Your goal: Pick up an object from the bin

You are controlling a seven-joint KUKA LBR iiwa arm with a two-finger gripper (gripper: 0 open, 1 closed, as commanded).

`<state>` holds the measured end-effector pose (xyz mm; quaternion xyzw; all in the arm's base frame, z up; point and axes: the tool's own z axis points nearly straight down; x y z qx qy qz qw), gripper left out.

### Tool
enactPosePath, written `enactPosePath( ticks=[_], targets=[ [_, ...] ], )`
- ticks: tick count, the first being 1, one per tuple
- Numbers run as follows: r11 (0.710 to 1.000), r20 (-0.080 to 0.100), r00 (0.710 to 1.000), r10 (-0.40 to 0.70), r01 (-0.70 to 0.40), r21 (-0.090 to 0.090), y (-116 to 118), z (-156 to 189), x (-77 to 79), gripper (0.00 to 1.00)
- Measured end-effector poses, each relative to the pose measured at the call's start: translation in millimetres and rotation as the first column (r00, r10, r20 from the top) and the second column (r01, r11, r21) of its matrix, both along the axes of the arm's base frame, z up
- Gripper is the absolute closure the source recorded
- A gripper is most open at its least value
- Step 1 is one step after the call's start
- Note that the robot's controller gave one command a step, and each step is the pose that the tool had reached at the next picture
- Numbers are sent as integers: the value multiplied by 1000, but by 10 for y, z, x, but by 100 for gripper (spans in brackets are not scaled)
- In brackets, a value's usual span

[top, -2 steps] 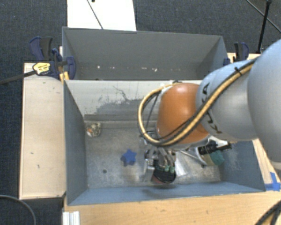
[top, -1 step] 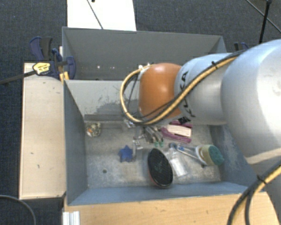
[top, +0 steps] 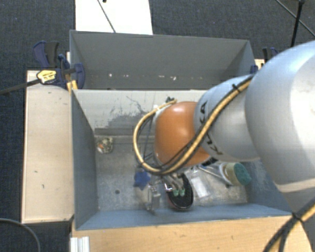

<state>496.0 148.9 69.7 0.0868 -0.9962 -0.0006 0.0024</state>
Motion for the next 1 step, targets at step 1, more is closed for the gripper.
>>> enactPosePath(
  ticks=[1],
  targets=[
    [1000, 6, 1000, -7, 7, 1, -12, 11, 35, 100]
  ],
)
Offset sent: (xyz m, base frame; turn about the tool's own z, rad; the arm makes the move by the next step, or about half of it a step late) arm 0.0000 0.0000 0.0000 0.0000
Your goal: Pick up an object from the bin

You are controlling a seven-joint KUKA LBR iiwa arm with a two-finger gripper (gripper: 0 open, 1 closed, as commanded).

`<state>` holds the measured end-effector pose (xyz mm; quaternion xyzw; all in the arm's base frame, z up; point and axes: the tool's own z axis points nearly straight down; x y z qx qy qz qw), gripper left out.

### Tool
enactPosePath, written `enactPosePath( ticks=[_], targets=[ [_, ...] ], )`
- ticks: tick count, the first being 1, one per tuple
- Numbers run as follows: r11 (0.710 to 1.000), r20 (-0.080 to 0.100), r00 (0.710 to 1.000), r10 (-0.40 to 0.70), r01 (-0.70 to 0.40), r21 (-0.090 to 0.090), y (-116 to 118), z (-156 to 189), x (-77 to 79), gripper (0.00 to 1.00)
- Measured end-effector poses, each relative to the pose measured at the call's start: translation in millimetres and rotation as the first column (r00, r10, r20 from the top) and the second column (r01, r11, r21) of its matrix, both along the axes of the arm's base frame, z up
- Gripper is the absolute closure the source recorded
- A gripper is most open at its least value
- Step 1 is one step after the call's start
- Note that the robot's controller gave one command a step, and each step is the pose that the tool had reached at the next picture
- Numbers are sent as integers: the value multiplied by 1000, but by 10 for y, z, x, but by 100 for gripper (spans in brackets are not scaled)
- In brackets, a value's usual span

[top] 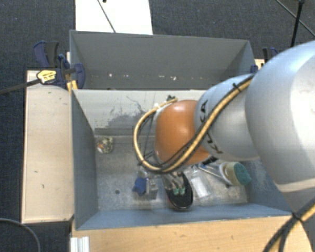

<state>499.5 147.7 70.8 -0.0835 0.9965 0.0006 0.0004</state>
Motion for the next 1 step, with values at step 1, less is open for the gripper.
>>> enactPosePath(
  ticks=[1],
  targets=[
    [994, 10, 994, 106, -106, 0, -106, 1668, 105, 100]
  ],
)
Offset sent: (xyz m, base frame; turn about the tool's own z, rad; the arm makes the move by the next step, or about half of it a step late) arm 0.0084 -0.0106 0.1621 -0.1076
